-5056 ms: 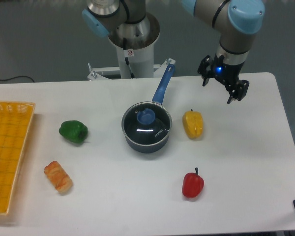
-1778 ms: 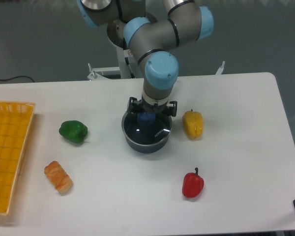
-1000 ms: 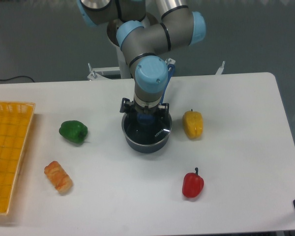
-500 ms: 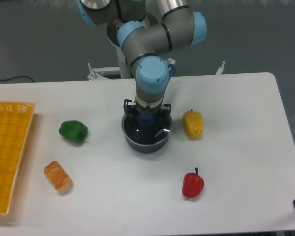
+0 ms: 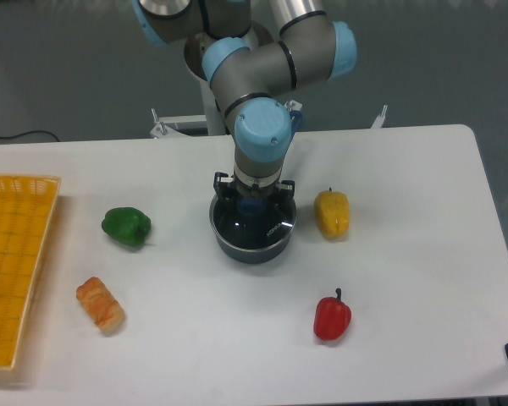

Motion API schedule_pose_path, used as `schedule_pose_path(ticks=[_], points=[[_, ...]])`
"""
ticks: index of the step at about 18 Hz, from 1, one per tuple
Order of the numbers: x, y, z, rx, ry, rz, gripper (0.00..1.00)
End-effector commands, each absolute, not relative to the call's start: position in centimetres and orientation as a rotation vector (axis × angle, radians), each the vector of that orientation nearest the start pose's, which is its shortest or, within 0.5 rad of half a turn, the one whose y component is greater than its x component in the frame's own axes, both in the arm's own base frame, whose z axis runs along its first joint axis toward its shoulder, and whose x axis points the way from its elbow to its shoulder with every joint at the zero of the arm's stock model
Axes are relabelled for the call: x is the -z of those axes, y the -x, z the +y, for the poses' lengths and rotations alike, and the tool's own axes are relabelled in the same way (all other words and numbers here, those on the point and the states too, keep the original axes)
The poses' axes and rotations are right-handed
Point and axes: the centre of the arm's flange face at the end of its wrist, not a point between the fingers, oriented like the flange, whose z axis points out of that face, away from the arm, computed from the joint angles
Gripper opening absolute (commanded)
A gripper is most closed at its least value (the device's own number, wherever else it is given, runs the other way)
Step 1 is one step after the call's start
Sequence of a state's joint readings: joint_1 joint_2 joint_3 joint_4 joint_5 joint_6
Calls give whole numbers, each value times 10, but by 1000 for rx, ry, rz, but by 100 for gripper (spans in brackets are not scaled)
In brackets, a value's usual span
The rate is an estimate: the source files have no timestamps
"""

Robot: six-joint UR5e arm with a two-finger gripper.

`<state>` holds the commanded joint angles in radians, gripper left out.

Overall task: Open the lid
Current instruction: 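Lower the gripper onto the blue lid knob and close on it, then lift the glass lid off the saucepan by its knob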

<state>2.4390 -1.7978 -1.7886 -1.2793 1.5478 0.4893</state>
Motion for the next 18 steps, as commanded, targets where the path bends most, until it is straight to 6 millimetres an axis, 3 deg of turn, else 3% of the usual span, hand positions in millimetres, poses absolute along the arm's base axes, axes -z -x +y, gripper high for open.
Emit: schedule_pose_path(ticks=[7, 18], points=[[-307, 323, 448, 147, 3214, -607, 51], [-348, 341, 462, 108, 3160, -606, 51]])
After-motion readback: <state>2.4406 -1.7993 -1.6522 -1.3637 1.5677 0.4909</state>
